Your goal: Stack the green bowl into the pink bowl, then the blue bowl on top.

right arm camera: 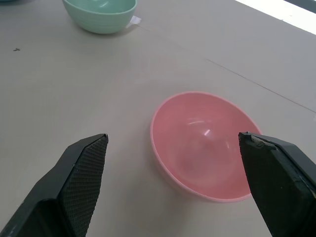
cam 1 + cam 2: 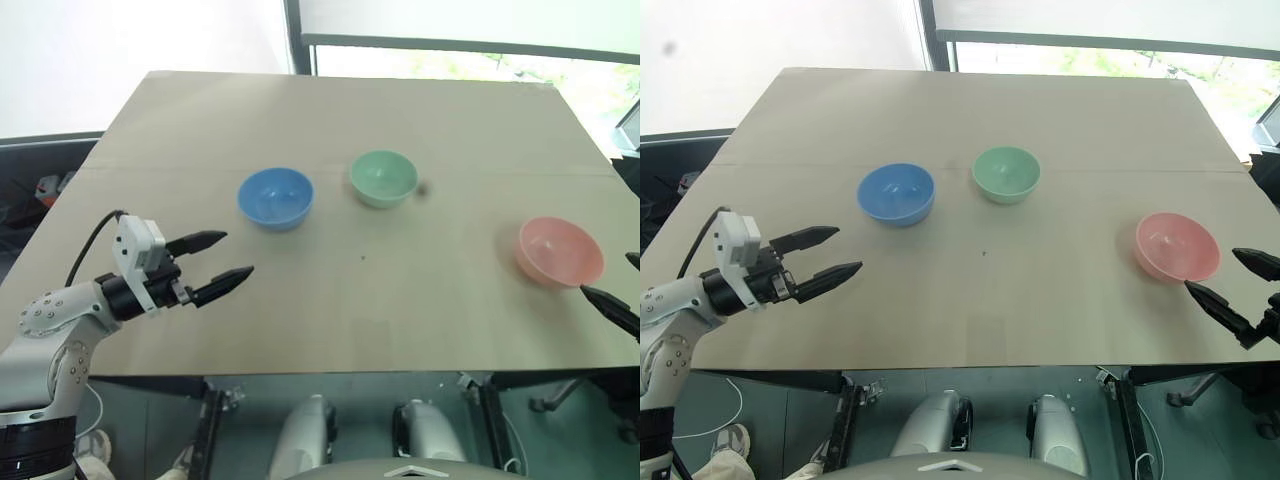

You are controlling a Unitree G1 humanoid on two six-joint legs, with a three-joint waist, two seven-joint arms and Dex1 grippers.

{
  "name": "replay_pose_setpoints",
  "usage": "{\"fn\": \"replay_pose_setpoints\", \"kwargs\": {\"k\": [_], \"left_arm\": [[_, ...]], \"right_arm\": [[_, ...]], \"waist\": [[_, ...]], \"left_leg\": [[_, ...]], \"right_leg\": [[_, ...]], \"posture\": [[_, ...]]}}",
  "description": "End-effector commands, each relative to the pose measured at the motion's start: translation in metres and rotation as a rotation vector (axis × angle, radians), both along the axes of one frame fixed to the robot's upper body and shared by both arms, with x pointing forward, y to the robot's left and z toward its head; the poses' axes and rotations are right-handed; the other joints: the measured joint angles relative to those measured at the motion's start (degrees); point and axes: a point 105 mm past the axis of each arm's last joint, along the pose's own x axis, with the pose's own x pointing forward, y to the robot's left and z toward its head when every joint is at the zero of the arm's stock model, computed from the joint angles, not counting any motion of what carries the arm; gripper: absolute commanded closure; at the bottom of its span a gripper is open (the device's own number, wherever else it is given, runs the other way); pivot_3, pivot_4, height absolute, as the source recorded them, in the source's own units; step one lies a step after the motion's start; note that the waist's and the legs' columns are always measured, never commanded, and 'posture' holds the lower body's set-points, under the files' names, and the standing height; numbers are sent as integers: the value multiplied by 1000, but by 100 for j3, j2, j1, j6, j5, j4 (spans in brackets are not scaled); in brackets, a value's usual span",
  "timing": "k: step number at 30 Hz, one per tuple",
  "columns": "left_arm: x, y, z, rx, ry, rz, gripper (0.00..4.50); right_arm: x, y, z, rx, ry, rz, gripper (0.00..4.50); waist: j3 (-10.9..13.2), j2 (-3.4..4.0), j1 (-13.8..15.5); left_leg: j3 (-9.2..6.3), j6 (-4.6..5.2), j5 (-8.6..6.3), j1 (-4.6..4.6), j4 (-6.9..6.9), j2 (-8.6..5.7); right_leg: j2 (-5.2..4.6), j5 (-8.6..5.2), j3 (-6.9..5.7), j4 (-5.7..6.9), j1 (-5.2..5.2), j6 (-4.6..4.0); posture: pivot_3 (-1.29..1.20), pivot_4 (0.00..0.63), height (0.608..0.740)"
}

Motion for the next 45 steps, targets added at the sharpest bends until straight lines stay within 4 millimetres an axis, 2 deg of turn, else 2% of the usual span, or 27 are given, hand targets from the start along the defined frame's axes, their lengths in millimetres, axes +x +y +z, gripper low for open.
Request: {"fn": "replay_pose_setpoints", "kwargs": {"k": [1,3,9,14,19,22,30,33,36,39,42,45], "left_arm": [[2,-11,12,-2,-68,-28,0],[5,-24,14,-43,-93,-53,0],[11,-47,20,-79,-138,-105,0],[10,-66,24,-106,-164,-174,0],[5,-90,21,-123,-184,-294,0],[-2,-102,25,-164,-190,-380,0],[-10,-103,33,-179,-198,-464,0],[-11,-102,34,-187,-198,-461,0],[-9,-98,29,-195,-189,-417,0],[-9,-94,21,-179,-183,-381,0],[-8,-93,14,-173,-182,-350,0],[-9,-96,9,-168,-187,-339,0]], "right_arm": [[7,-1,8,-37,-31,-7,66],[19,2,4,-68,-30,-3,66],[46,21,-5,-65,-55,12,66],[68,23,-24,-131,-15,-45,66],[84,27,-56,-184,76,-70,66],[93,30,-68,-177,111,-86,864],[107,33,-64,-188,83,-89,4475],[109,42,-61,-194,64,-53,4475],[103,86,-50,-113,26,138,4475],[81,150,-48,-21,42,386,4475],[68,198,-59,-31,35,542,4475],[76,235,-78,-134,6,642,4475]], "waist": [[0,0,-1],[0,0,-3],[-2,-3,-4],[-1,-2,-1],[-1,-3,-4],[0,0,-10],[0,0,0],[0,1,-4],[1,1,-17],[1,3,-63],[1,3,-56],[-2,-3,-46]], "left_leg": [[0,3,-2,0,0,0],[2,5,-3,4,3,-1],[2,-11,7,3,7,-1],[4,-11,7,-1,8,-3],[3,-11,8,-4,11,-8],[5,-12,8,-2,11,-6],[4,-12,9,-3,11,-4],[3,-12,8,-4,11,-4],[3,-12,9,-4,11,-3],[3,-13,9,-1,9,5],[-3,-16,11,-1,6,7],[-1,-15,10,-1,16,0]], "right_leg": [[0,0,0,0,0,0],[0,0,2,2,3,0],[8,10,3,9,1,16],[11,11,2,5,0,20],[11,12,1,4,1,20],[14,12,2,8,0,21],[16,12,2,7,-1,21],[15,12,1,6,-1,21],[16,12,1,7,-1,22],[22,12,2,8,-2,21],[23,12,-3,9,-3,21],[18,12,-1,10,-1,21]], "posture": [[0,150,740],[0,150,740],[0,150,740],[0,150,740],[0,150,740],[0,150,740],[0,150,740],[0,150,740],[0,150,740],[0,150,740],[0,150,740],[0,150,740]]}}
